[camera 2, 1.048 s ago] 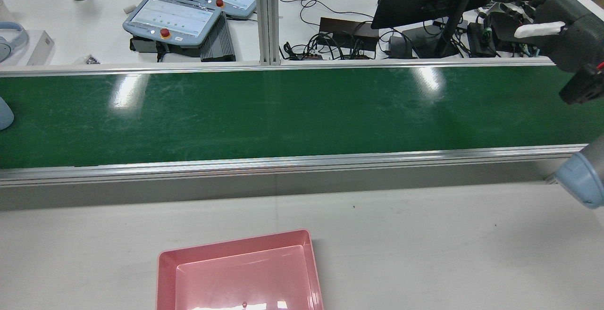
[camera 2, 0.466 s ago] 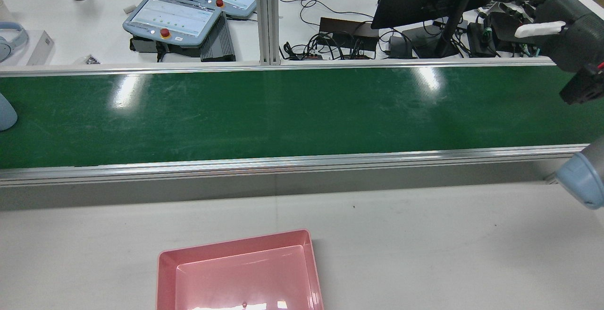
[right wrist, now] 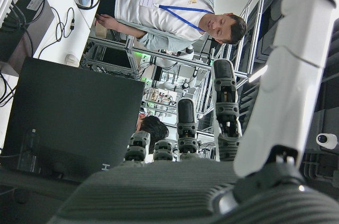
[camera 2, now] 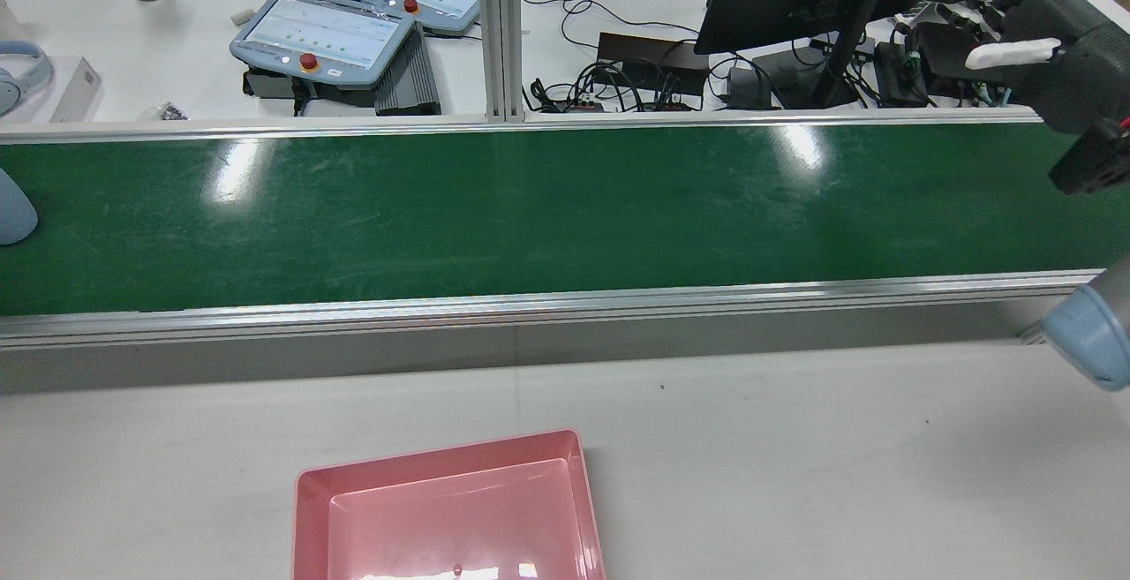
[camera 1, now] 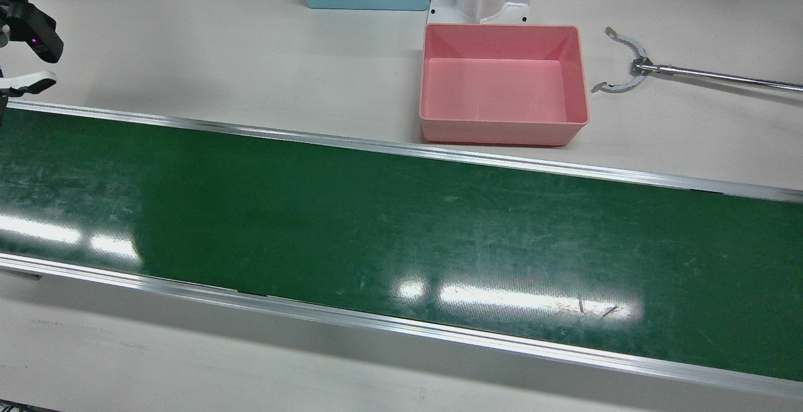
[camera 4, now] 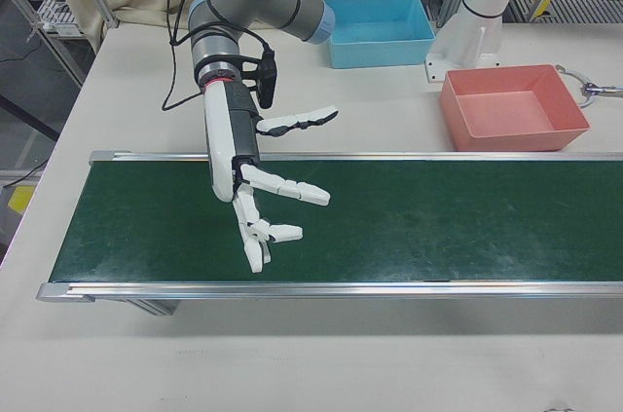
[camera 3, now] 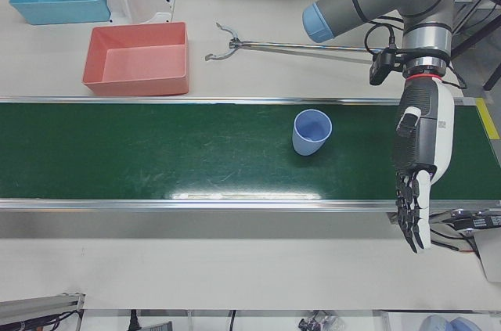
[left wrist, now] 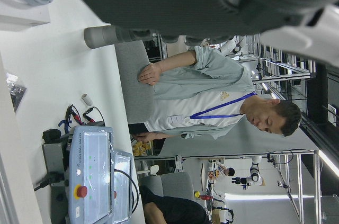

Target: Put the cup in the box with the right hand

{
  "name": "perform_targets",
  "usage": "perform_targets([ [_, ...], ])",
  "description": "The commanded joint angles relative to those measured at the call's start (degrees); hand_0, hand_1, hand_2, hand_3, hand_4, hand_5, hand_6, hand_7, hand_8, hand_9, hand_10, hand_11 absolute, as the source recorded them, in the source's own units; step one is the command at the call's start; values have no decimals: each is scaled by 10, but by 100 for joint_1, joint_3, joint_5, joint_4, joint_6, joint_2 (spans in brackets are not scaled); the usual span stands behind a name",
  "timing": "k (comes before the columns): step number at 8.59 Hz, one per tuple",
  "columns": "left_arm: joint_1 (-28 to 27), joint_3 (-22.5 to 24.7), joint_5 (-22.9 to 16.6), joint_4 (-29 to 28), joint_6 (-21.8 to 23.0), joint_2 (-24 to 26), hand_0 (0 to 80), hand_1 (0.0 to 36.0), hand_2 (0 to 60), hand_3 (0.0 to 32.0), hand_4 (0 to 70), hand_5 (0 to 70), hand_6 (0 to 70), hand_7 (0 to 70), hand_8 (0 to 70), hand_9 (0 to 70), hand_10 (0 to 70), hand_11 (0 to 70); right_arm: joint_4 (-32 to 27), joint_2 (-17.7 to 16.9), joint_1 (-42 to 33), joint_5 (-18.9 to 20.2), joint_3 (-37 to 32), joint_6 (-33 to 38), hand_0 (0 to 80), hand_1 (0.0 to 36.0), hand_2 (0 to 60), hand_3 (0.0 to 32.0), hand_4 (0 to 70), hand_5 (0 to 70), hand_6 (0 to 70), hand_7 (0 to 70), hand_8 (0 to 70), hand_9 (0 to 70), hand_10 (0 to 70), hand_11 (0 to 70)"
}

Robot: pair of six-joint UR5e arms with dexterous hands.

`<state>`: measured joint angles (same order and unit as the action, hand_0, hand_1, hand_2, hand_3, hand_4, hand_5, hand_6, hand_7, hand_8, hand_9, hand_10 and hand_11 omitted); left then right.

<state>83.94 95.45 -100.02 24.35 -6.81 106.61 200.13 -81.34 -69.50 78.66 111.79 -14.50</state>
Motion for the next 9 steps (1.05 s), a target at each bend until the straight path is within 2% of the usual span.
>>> perform_targets([
  [1,-9,0,0,0,-5,0,0,0,0,0,0,0,0,0,0,0,0,0,0,12,-2,0,-17,0,559,125,0,0,331,54,90,401,13,85,62,107],
  [9,0,0,0,0,4,0,0,0,0,0,0,0,0,0,0,0,0,0,0,-14,-72,9,36,0,561,127,0,0,327,54,88,396,10,80,61,106],
])
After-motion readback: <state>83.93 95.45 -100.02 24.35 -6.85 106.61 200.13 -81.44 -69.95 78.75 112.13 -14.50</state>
